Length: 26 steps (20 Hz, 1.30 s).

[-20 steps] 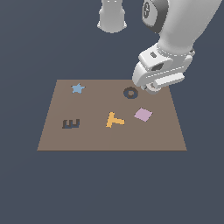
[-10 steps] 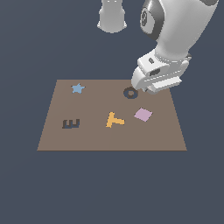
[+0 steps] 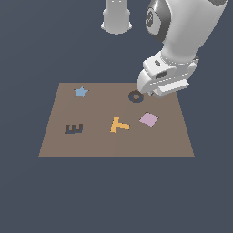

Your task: Insert a designated object into the corresponding slot on a board.

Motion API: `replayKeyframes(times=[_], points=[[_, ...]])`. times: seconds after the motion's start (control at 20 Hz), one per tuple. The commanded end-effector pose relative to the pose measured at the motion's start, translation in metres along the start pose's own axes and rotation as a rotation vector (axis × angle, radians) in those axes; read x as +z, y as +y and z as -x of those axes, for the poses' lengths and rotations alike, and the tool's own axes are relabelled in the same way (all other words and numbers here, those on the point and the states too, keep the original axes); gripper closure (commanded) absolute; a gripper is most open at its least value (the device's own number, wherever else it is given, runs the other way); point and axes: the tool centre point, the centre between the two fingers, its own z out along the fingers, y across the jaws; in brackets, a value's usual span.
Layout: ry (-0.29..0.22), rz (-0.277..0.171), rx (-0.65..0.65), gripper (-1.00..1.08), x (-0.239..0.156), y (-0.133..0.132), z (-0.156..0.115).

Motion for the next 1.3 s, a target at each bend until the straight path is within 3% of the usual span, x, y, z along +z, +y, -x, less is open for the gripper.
replayKeyframes(times=[0.0, 0.6, 1.25], points=[[0.0, 0.0, -0.001, 1.08, 0.0, 0.0, 0.0], [0.0, 0.0, -0.112, 1.08, -0.001, 0.01, 0.006], [0.0, 0.001, -0.439, 1.08, -0.005, 0.043, 0.017]])
